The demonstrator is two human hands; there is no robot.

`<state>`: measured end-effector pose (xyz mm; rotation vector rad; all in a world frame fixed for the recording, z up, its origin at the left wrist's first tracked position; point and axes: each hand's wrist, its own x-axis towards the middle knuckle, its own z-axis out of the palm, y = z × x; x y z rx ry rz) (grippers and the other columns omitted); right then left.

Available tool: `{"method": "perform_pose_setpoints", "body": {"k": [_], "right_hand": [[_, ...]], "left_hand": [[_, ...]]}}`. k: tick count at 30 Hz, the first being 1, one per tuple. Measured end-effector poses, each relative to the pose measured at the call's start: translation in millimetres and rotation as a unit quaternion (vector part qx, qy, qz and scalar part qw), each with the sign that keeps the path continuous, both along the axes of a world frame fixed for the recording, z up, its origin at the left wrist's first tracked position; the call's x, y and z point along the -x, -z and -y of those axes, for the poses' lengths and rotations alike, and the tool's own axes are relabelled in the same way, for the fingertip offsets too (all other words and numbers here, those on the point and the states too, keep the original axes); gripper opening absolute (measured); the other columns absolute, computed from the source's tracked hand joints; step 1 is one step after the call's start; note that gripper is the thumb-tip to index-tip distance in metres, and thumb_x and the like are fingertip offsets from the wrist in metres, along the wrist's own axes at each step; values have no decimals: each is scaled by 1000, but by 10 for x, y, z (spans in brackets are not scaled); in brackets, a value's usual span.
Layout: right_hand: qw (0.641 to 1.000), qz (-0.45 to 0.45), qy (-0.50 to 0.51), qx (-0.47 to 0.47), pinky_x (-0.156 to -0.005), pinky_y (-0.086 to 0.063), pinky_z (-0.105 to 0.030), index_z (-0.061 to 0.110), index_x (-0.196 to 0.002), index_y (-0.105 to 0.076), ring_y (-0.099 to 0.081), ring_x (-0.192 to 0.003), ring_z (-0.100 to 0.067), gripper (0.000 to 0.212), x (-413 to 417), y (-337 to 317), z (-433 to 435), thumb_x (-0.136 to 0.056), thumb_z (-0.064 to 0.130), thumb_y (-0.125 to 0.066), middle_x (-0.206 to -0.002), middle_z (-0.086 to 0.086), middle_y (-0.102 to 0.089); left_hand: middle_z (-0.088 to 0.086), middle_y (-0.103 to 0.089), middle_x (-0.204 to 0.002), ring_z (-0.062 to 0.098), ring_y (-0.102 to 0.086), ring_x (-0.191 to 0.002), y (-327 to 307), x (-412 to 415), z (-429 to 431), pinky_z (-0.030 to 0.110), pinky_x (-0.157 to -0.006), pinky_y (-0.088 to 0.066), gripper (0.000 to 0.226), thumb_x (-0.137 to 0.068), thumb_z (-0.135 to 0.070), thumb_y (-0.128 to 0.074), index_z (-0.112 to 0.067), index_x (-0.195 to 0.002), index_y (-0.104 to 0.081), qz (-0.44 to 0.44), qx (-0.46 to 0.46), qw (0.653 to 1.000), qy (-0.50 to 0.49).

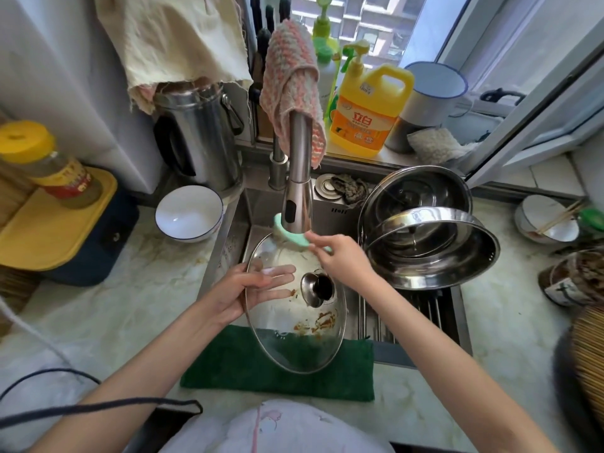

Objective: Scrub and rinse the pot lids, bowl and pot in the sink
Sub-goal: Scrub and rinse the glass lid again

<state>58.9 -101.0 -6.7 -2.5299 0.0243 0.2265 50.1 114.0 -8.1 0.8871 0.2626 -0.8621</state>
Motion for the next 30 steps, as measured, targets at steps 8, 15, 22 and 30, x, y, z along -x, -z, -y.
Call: {"method": "perform_pose_setpoints", "body": {"k": [8, 15, 22, 30], "right_hand": [[997, 20, -75, -26, -46, -32, -14, 43, -130, -51, -39, -41, -6, 39, 119, -25, -61, -94, 30, -56, -76, 10, -69], [989, 25, -144, -29, -51, -40, -21, 46, -131, -50, -45, -45, -8, 42, 284, -86, -217, -93, 28, -56, -74, 7, -69], [989, -69, 89, -95, -72, -48, -24, 26, -130, -56, -62, -81, 0, 35, 102, 348, 301, -96, 27, -51, -109, 2, -71], [985, -43, 62, -157, -79, -56, -42, 43, -130, -50, -67, -94, -27, 39, 716, 469, 186, -94, 33, -57, -113, 15, -65]], "left_hand": [[30, -62, -115, 38, -65, -104, -21, 21, -17, 50, -83, -54, 33, -69, 19, -55, 3, -98, -55, 4, -11, 1000, -5], [30, -63, -115, 36, -68, -96, -12, 43, -6, 48, -73, -58, 47, -69, 18, -51, 2, -112, -55, -15, 7, 999, -36], [28, -67, -106, 31, -71, -85, -102, 71, -132, 32, -53, -58, 12, -72, 11, -51, 6, -75, -62, -63, 36, 991, -113], [24, -70, -98, 31, -72, -84, -97, -144, -294, 35, -59, -60, 56, -60, 7, -52, 3, -116, -49, -94, 32, 964, -247]]}}
